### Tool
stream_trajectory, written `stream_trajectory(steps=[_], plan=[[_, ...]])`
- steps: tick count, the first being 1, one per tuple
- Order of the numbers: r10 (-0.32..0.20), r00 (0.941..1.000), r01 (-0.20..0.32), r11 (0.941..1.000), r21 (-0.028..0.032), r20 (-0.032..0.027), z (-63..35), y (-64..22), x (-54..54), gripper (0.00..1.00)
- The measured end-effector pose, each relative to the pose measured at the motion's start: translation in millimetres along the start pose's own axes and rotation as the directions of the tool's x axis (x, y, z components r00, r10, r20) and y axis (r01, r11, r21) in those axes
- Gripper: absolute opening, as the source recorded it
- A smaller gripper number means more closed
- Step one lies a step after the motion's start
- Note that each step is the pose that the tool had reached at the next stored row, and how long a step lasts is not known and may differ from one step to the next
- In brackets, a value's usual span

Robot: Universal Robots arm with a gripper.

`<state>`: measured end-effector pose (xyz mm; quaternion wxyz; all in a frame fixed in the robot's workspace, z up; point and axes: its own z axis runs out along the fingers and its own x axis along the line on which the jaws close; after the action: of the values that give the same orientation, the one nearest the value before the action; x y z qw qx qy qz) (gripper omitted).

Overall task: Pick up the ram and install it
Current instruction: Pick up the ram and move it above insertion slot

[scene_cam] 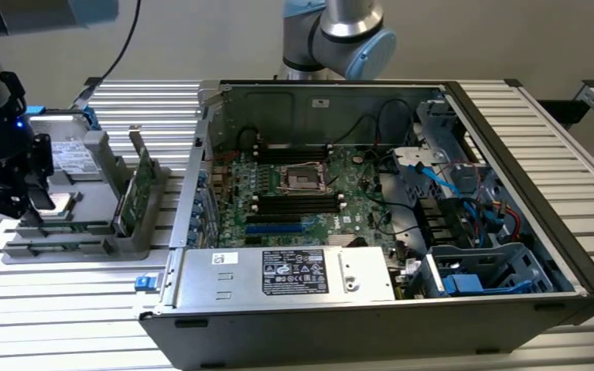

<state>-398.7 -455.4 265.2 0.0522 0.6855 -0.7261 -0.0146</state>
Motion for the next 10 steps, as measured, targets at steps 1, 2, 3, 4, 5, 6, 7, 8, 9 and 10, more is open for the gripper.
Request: stream_trajectory(steps=[1, 2, 3, 4, 5, 6, 7, 8, 9, 10], plan=[[-0.008, 1.0, 0.008, 1.0, 0.0005, -0.0007, 1.5, 0.0, 0.2, 0.36], [-0.018, 0.9998, 0.018, 0.9998, 0.001, -0.0015, 2.9, -0.1, 0.3, 0.36], [-0.03, 0.9995, 0.03, 0.9995, 0.0017, -0.0027, 4.4, -0.3, 0.3, 0.36], [-0.044, 0.999, 0.044, 0.999, 0.0024, -0.004, 5.9, -0.4, 0.3, 0.36], [-0.057, 0.9983, 0.057, 0.9983, 0.0031, -0.0052, 7.5, -0.6, 0.2, 0.36], [-0.071, 0.9975, 0.071, 0.9975, 0.0037, -0.0066, 9.2, -0.6, 0.1, 0.36], [-0.085, 0.9963, 0.085, 0.9964, 0.0044, -0.0079, 10.8, -0.7, 0.0, 0.36], [-0.099, 0.995, 0.099, 0.995, 0.0051, -0.0093, 12.5, -0.9, -0.1, 0.36], [-0.113, 0.9935, 0.113, 0.9936, 0.0057, -0.0106, 14.1, -1.0, -0.2, 0.36], [-0.126, 0.9919, 0.127, 0.9919, 0.0063, -0.0119, 15.8, -1.2, -0.2, 0.36]])
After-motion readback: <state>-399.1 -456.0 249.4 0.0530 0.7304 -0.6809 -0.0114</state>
